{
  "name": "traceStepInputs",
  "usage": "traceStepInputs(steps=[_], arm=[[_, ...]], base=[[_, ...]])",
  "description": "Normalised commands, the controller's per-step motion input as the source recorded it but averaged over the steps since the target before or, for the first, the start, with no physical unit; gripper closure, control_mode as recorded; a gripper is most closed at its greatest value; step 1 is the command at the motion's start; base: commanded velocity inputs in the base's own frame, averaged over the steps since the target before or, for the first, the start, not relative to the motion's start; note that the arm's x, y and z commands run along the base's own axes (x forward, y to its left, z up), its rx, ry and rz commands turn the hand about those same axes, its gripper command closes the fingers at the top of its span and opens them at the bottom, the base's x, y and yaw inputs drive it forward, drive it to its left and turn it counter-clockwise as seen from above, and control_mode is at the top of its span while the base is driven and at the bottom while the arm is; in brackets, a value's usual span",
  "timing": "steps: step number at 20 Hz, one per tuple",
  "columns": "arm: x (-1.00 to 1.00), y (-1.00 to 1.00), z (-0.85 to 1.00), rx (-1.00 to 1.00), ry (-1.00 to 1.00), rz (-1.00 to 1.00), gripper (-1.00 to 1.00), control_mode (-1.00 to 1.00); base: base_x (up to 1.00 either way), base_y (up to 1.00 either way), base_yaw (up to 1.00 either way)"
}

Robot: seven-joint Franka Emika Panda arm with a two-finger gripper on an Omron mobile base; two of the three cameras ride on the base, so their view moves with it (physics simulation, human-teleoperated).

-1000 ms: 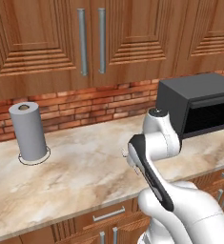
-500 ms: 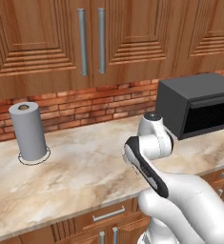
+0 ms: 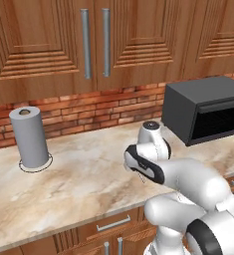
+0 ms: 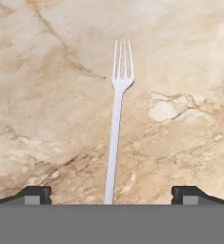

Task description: Take the fork and place it on the left side of the plate. Then take the spoon and place it on the right side of the plate. Make sure they're directly next to the plate.

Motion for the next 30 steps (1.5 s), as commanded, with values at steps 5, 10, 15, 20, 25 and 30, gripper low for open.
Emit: traceStepInputs(steps=[5, 10, 15, 20, 25, 30], arm=[[0.48, 0.08, -0.39, 0.0, 0.03, 0.0, -1.0, -1.0], [0.44, 0.1, -0.4, 0.0, 0.03, 0.0, -1.0, -1.0], [0.4, 0.08, -0.41, 0.0, 0.04, 0.0, -1.0, -1.0], [0.22, 0.05, -0.42, 0.0, 0.01, 0.0, 1.0, -1.0], [-0.05, 0.0, -0.18, 0.0, -0.03, 0.0, 1.0, -1.0], [-0.36, 0.0, -0.04, 0.0, -0.12, 0.0, 1.0, -1.0]], base=[[0.0, 0.0, 0.0], [0.0, 0.0, 0.0], [0.0, 0.0, 0.0], [0.0, 0.0, 0.0], [0.0, 0.0, 0.0], [0.0, 0.0, 0.0]])
